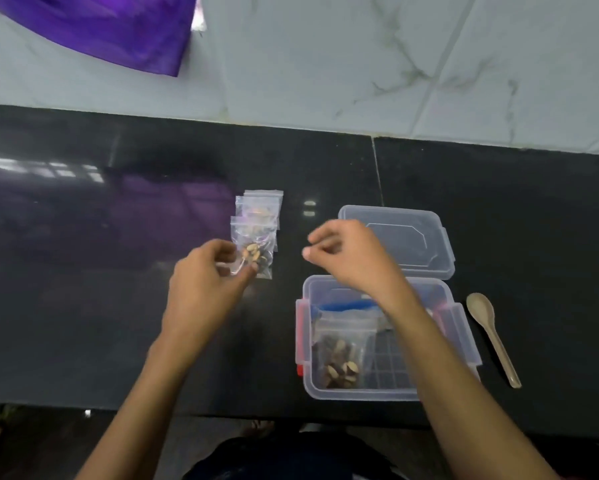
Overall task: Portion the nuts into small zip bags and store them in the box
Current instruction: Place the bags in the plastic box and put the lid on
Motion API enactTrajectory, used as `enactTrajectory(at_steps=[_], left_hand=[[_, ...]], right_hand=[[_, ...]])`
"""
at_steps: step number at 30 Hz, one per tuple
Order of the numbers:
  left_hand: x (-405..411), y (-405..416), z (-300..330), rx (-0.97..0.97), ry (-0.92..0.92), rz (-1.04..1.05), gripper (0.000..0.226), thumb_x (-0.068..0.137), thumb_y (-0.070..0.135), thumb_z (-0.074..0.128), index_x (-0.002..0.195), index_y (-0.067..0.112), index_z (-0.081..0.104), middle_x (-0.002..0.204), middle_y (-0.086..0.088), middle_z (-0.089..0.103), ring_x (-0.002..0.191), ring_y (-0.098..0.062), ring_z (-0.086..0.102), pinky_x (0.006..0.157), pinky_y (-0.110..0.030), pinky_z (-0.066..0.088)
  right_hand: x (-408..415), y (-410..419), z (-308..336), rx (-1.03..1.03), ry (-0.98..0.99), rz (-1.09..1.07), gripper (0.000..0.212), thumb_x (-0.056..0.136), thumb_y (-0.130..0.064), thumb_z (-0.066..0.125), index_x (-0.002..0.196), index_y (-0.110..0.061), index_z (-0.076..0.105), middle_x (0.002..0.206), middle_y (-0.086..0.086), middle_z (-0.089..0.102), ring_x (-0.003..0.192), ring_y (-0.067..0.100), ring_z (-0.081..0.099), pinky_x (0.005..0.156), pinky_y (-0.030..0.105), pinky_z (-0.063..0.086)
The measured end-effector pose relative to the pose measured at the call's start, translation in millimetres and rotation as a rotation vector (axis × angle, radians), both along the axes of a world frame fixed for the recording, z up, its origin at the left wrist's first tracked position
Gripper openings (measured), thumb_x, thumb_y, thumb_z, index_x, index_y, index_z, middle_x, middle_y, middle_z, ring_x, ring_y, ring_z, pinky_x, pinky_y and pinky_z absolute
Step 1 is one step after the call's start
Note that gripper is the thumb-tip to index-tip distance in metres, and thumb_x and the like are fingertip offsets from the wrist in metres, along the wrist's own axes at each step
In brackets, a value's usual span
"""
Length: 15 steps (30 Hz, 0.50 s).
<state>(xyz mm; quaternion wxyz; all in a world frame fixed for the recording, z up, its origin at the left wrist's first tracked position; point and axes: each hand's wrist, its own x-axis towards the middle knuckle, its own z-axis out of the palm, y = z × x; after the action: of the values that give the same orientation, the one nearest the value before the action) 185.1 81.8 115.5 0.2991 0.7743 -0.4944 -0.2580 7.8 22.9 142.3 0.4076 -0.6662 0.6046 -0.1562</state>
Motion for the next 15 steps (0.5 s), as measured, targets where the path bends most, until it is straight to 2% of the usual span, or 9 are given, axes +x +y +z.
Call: enactTrajectory(at_steps=[2, 4, 7, 9, 13, 15], left_hand=[[12.7, -24.4, -22.1, 0.038, 0.012, 0.051, 0.048, 0.080, 0.032, 0.075, 0.118, 0.007, 0.061, 0.113, -0.007, 0.066, 0.100, -0.023, 0.063, 0.089, -0.036, 0.049], [19.4, -44.7, -44.4, 0.112, 0.022, 0.074, 0.049, 0.081, 0.033, 0.074, 0.117, 0.004, 0.059, 0.118, -0.012, 0.063, 0.106, -0.028, 0.060, 0.087, -0.034, 0.045], [22.0, -60.2, -68.9, 0.184, 0.066, 0.085, 0.035, 0.079, 0.033, 0.076, 0.096, 0.009, 0.057, 0.101, -0.013, 0.066, 0.096, -0.029, 0.061, 0.075, -0.034, 0.043], [22.6, -64.6, -79.0, 0.194, 0.087, 0.101, 0.033, 0.079, 0.032, 0.075, 0.095, 0.009, 0.059, 0.096, -0.010, 0.069, 0.096, -0.029, 0.062, 0.076, -0.034, 0.045], [21.6, -64.4, -84.9, 0.191, 0.157, 0.068, 0.019, 0.081, 0.026, 0.074, 0.088, 0.013, 0.062, 0.079, -0.001, 0.067, 0.090, -0.025, 0.065, 0.074, -0.033, 0.046], [21.9, -62.5, -83.5, 0.170, 0.183, 0.049, 0.019, 0.082, 0.026, 0.074, 0.087, 0.012, 0.062, 0.073, 0.002, 0.063, 0.084, -0.023, 0.064, 0.072, -0.033, 0.046]], right_hand=[[28.5, -27.7, -23.8, -0.022, 0.092, 0.034, 0.020, 0.085, -0.029, 0.068, 0.099, -0.014, 0.069, 0.095, 0.002, 0.072, 0.087, 0.017, 0.066, 0.080, 0.030, 0.052], [52.8, -48.1, -48.9, 0.008, 0.253, 0.069, 0.029, 0.083, -0.038, 0.068, 0.095, -0.012, 0.070, 0.095, 0.007, 0.070, 0.089, 0.026, 0.066, 0.081, 0.038, 0.054], [72.1, -60.8, -74.7, 0.104, 0.407, 0.097, 0.043, 0.080, -0.046, 0.069, 0.103, -0.010, 0.062, 0.103, 0.009, 0.068, 0.097, 0.029, 0.065, 0.073, 0.032, 0.046], [76.9, -62.6, -82.5, 0.143, 0.428, 0.084, 0.042, 0.080, -0.045, 0.069, 0.105, -0.011, 0.062, 0.103, 0.008, 0.069, 0.098, 0.027, 0.065, 0.072, 0.029, 0.043], [80.3, -66.4, -91.1, 0.236, 0.383, 0.118, 0.032, 0.083, -0.037, 0.067, 0.096, -0.008, 0.069, 0.086, 0.005, 0.072, 0.087, 0.023, 0.069, 0.082, 0.034, 0.053], [77.7, -67.5, -92.1, 0.262, 0.361, 0.137, 0.031, 0.083, -0.038, 0.066, 0.093, -0.009, 0.070, 0.088, 0.006, 0.073, 0.086, 0.023, 0.069, 0.086, 0.040, 0.054]])
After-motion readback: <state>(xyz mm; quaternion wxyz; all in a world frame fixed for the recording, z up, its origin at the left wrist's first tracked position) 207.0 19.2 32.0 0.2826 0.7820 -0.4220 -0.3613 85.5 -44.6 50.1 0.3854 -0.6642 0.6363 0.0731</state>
